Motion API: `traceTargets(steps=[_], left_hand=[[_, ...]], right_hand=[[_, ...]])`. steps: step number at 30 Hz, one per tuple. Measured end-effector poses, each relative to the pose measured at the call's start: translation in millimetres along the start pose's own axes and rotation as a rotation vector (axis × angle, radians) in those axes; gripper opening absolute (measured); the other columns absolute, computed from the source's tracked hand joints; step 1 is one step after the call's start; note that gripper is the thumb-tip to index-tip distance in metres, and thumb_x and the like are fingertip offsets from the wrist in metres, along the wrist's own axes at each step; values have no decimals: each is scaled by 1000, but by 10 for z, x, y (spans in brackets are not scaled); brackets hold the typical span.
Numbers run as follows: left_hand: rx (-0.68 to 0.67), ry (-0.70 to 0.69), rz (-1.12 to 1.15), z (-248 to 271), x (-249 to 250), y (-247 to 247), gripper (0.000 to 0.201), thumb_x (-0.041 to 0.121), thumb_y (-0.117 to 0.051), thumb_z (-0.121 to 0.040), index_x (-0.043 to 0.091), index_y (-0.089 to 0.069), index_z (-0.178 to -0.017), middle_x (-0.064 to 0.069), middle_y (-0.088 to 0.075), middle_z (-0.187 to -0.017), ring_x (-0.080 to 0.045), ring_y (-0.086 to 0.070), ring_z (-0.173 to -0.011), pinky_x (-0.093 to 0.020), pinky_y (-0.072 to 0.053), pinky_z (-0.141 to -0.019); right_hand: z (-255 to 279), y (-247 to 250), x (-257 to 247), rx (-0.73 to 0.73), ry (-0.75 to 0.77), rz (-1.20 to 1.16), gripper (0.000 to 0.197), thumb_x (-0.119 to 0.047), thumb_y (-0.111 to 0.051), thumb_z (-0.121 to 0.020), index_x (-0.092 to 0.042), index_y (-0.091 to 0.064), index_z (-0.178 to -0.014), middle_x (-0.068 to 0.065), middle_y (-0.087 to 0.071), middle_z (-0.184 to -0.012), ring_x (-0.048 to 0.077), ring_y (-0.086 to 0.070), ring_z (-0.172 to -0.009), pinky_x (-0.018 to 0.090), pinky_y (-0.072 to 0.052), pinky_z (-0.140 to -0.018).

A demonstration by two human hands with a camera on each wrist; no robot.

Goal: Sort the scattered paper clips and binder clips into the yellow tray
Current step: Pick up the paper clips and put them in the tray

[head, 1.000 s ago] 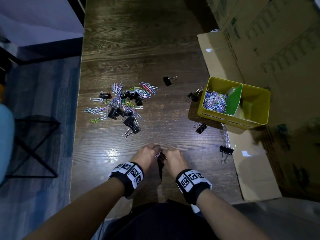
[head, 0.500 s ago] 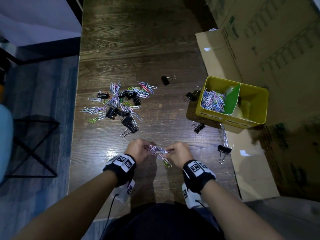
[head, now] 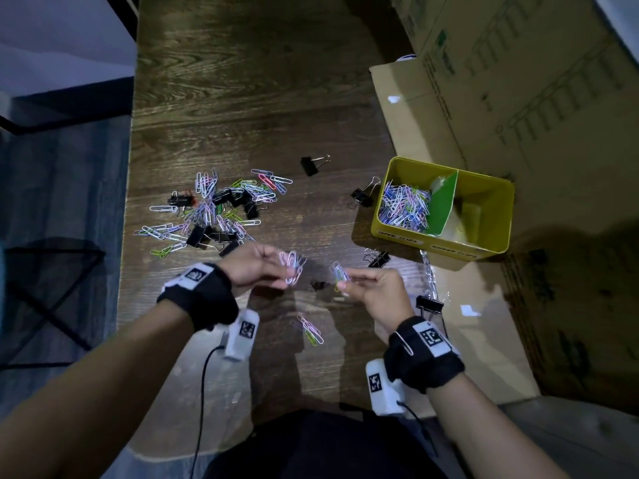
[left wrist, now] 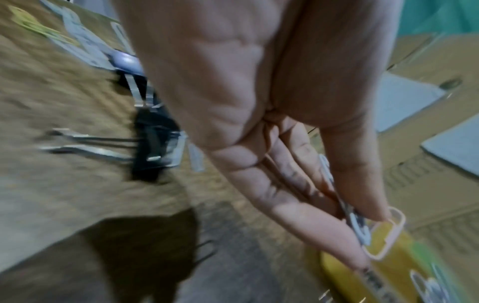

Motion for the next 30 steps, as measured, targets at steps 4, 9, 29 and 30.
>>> traceTargets(steps=[4, 9, 29, 30], left_hand=[[-130, -152, 43, -112, 823, -395, 13, -8, -63, -73, 4, -68, -72, -9, -68, -64, -13, -66, -57, -19, -55, -55], [-73, -283, -75, -461, 1576, -957, 15, -6, -69, -74, 8, -66, -77, -12, -68, -71, -17, -63, -58, -25, -54, -56], [75, -519, -680, -620, 1443, -1127, 31, -5, -48, -84, 19, -68, -83, 2, -68, -75, -9, -66, -70, -27, -55, -78], [77, -510, -705, -574, 1388, -1040, 30, -4, -49, -84, 19, -68, -84, 5, -67, -72, -6, -65, -67, -26, -55, -77]], right_hand=[[71, 330, -454, 93, 99, -157, 28, 5, -74, -72, -3, -70, -98, -4, -74, -82, 8, -68, -76, 23, -57, -75], [33, 797, -979, 234, 241, -186, 33, 4, -73, -73, -3, -67, -104, -10, -73, -81, 9, -68, -80, 27, -58, -78], [-1114, 975, -1152, 84, 47, 936, 48, -17, -79, -73, -22, -64, -118, 7, -61, -125, 23, -58, -111, 44, -44, -102], [-1103, 940, -1123, 75, 20, 954, 52, -20, -81, -70, -28, -62, -118, 8, -57, -130, 26, -56, -115, 51, -44, -100]])
Point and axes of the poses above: each hand's wrist, its own z-axis away from the middle knuckle, its own y-axis out of the back of the hand, x = y × z, the point moved 6 cm from there along -z, towards the middle knuckle
